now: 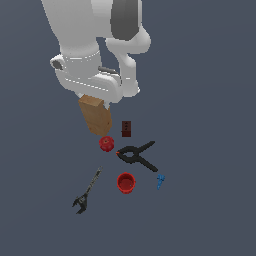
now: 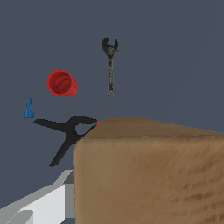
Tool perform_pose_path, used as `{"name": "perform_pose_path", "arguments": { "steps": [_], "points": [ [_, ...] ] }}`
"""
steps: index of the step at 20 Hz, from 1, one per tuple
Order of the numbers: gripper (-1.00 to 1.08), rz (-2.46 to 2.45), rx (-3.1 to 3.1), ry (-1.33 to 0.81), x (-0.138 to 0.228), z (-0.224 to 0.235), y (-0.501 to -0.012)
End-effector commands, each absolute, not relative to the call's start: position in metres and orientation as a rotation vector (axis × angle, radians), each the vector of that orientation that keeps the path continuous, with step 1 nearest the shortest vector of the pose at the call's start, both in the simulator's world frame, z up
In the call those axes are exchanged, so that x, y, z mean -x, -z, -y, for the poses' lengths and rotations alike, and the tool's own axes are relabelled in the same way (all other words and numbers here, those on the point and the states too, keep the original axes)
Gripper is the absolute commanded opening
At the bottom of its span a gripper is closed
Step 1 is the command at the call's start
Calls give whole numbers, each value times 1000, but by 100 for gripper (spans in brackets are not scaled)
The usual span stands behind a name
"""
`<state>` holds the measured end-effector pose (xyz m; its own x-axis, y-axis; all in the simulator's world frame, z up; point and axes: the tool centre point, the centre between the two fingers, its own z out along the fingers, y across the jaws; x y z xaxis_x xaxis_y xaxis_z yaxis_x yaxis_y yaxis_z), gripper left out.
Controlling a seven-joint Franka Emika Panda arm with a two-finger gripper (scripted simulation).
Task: Pick up a designated object from a clutter of objects.
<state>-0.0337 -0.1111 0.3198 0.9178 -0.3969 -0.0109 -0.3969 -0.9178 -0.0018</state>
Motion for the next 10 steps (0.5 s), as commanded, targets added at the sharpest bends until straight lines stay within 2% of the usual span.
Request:
{"name": "perform_pose_path", "arguments": {
  "steps": [1,10],
  "points": [
    [-100,-635,3071,-2,49,132,-343],
    [-100,-636,3072,-1,99,200,-406]
  ]
}}
